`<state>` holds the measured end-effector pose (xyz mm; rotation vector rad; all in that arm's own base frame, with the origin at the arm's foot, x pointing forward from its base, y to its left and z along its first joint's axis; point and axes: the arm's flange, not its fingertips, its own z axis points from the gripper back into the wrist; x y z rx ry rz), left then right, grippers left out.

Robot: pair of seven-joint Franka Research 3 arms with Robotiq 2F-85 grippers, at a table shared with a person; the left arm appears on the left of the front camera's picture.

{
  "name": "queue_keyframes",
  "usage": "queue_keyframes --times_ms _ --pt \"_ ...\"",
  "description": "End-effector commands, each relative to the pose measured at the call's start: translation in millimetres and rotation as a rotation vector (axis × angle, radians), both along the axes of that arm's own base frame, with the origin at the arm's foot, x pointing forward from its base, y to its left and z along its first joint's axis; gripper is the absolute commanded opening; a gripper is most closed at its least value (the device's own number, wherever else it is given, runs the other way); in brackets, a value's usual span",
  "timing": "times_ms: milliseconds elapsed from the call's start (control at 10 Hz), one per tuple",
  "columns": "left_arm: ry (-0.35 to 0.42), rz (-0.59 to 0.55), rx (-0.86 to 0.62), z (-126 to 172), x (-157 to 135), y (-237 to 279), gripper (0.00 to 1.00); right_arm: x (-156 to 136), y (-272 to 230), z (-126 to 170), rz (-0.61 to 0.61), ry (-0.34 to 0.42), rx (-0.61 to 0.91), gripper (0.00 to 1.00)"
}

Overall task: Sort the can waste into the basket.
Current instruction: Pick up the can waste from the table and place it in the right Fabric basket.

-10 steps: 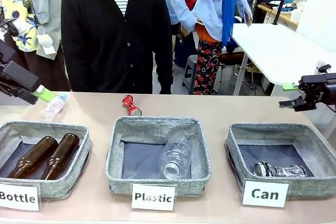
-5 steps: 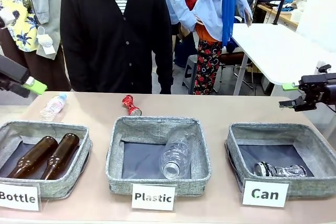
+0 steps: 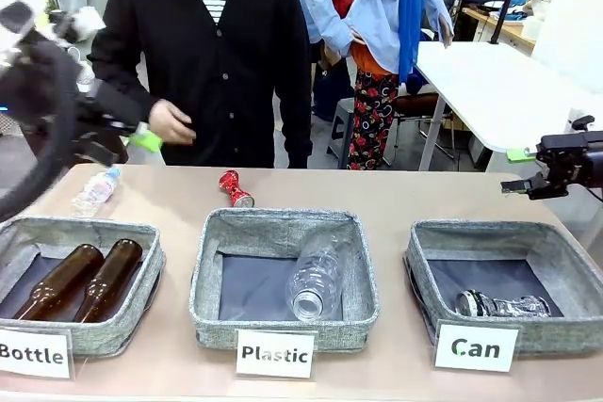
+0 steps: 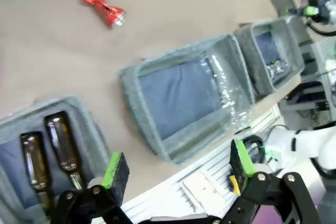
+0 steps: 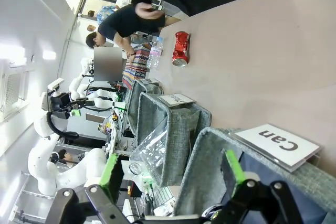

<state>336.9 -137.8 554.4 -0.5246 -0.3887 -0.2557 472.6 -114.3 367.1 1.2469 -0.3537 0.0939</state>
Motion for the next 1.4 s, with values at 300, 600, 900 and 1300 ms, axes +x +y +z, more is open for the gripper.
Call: queue_keyframes --times_ms 300,600,900,1300 --pt "-0.010 0.109 -0.107 54.3 -18.9 114.3 1.00 0.8 -0.1 1.8 0.002 -0.020 0.008 1.00" --pt "-0.100 0.415 -0.228 101.6 -99.4 277.8 1.00 0.8 -0.1 1.8 0.002 -0.020 0.008 1.00" --pt "-0.054 0.614 -0.388 64.3 -127.5 396.7 1.00 0.8 -0.1 1.8 0.002 -0.020 0.008 1.00" --pt "-0.006 0.666 -0.472 33.3 -126.1 427.3 1.00 0.8 -0.1 1.8 0.002 -0.020 0.008 1.00"
